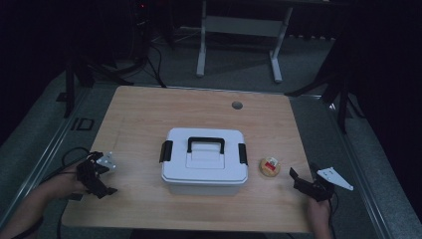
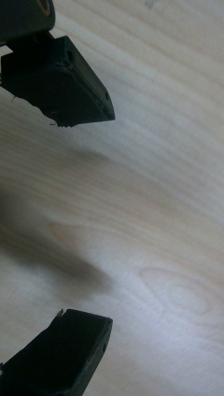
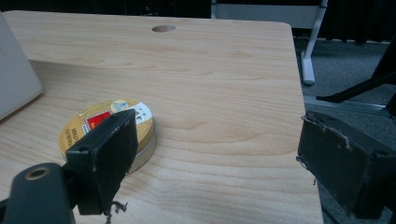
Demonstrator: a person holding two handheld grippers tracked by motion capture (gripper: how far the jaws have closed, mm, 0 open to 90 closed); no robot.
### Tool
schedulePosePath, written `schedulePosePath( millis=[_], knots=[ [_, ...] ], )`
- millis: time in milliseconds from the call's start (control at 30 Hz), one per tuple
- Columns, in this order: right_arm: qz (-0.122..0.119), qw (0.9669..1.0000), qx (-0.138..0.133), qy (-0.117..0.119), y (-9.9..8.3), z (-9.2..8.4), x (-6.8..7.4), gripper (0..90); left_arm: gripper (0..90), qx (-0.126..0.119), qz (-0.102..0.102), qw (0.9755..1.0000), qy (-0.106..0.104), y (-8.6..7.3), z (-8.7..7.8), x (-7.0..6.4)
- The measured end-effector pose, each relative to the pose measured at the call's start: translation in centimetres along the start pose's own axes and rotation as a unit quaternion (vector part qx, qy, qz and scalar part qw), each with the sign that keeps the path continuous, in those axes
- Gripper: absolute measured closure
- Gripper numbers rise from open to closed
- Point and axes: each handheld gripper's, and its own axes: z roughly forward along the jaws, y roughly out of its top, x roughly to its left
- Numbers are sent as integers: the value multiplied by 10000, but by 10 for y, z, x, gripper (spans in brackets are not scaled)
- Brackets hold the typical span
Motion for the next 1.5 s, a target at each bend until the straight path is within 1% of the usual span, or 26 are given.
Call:
schedulePosePath(
  millis=[33,67,167,267,333,433,567,600,633,667,733,833,867,900,933,967,1000,1100,1133,1233,1300,1333,1367,1433,1467,1500],
  knots=[
    [0,10000,2,3,0,0,0,119,31,71,84,9999,2,1,0,-1],
    [0,10000,5,15,0,0,0,119,31,71,84,9999,2,1,0,-1],
    [-3,10000,5,18,0,0,0,118,31,314,440,9985,-70,6,-1,-4],
    [-3,10000,1,10,0,0,0,121,31,502,661,9965,-80,10,-2,-6],
    [-3,10000,-1,-3,0,0,0,133,32,545,661,9963,-107,11,-3,-7],
    [0,10000,-3,-23,0,0,0,133,32,852,823,9929,-64,16,-4,-9],
    [4,10000,-1,-7,0,0,0,133,34,999,766,9919,-169,19,-4,-10],
    [-1,10000,-2,-19,0,0,0,133,35,1269,827,9883,-203,23,-5,-12],
    [-1,10000,-2,-19,0,0,0,133,35,1269,827,9883,-203,23,-5,-12],
    [-6,10000,-4,-21,0,0,0,133,35,1374,845,9865,-278,25,-6,-12],
    [-6,10000,-2,-22,0,0,0,133,36,1432,853,9856,-288,29,-7,-13],
    [8,10000,-5,-17,0,0,0,133,35,1491,646,9863,-287,35,-9,-13],
    [6,10000,-4,-23,0,0,0,133,32,1541,490,9865,-274,37,-9,-12],
    [1,10000,-2,-26,0,0,0,133,27,1569,182,9871,-276,40,-10,-11],
    [-7,10000,-7,-36,0,0,0,133,26,1559,116,9873,-283,41,-10,-10],
    [-12,10000,-7,-44,0,0,0,133,25,1470,202,9886,-239,43,-12,-11],
    [-17,10000,-7,-56,0,0,0,133,25,1453,250,9888,-229,45,-13,-11],
    [-13,10000,-12,-59,0,-1,0,133,25,1445,125,9883,-468,51,-17,-13],
    [-14,10000,-14,-67,0,-1,0,133,25,1439,124,9882,-501,53,-18,-14],
    [-16,10000,-12,-69,0,-1,0,133,38,1403,162,9869,-777,58,-22,-18],
    [-13,10000,-11,-64,0,-1,0,133,48,1385,175,9869,-813,59,-22,-19],
    [-12,10000,-11,-65,0,-1,0,133,48,1337,292,9871,-829,61,-24,-21],
    [-15,10000,-12,-66,0,-1,0,133,48,1337,292,9871,-829,61,-24,-21],
    [-14,10000,-10,-68,0,-1,0,133,48,1352,235,9855,-1001,66,-27,-20],
    [-15,10000,-11,-70,0,-1,0,133,49,1384,163,9851,-1008,67,-27,-20],
    [-15,10000,-9,-69,0,-1,0,133,50,1475,75,9835,-1048,69,-28,-20]
  ],
)
